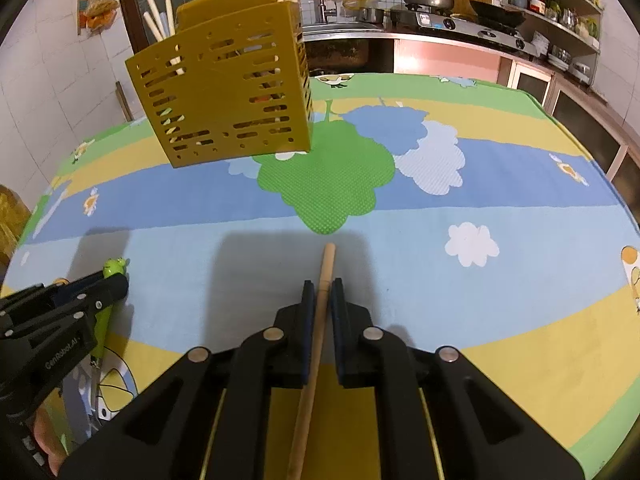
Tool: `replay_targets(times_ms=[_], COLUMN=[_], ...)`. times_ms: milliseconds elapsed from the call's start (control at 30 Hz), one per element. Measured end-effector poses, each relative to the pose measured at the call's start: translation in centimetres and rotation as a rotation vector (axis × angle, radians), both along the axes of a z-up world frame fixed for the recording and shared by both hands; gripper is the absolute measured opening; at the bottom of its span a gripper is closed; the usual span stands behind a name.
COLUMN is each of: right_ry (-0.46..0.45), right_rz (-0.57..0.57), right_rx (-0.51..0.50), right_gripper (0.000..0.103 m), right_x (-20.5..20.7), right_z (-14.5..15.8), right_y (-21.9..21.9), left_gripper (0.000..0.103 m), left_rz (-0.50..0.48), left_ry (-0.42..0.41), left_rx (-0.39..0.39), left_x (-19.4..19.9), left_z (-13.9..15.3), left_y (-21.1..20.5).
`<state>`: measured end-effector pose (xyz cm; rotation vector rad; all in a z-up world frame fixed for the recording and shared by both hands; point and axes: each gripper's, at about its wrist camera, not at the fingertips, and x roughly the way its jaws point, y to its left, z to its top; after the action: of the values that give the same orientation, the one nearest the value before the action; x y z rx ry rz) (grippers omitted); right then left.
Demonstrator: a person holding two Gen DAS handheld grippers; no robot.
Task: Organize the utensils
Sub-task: 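Lift the frog fork and chopstick with both tools over the yellow holder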
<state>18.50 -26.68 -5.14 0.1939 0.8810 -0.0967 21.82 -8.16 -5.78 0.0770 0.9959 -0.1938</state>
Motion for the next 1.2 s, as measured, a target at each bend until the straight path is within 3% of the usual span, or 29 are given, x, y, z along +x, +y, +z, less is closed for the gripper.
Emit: replay_targets(times_ms=[333,1033,1100,1200], right_ry=[-0.069,-0.493,-0.477,-0.385], right_rz=[0.028,-0.001,0.014,0.050], right_rx=[0.009,-0.021,-0.046,-0.032], right_gripper=[0.007,0.006,0.006,0.007], right_x=[-0.4,-4.6,-4.1,-2.7], right_z=[1.1,10.9,11.3,10.3], right_y=[1.0,0.3,0.6,0.6], left_gripper=[0.016,0.015,0.015,0.015], left_rz=[0.022,0.060,0.054,0.048], left_ry=[-0.019,-0.392,-0.418,-0.421], left_rx=[-0.032,-0.114,-0.112,-0.106], left_x=[-0.3,-4.5,-4.9,-4.9], left_z=[0.7,11.9,12.3,12.3], left_y=[1.0,3.6,3.5,3.3])
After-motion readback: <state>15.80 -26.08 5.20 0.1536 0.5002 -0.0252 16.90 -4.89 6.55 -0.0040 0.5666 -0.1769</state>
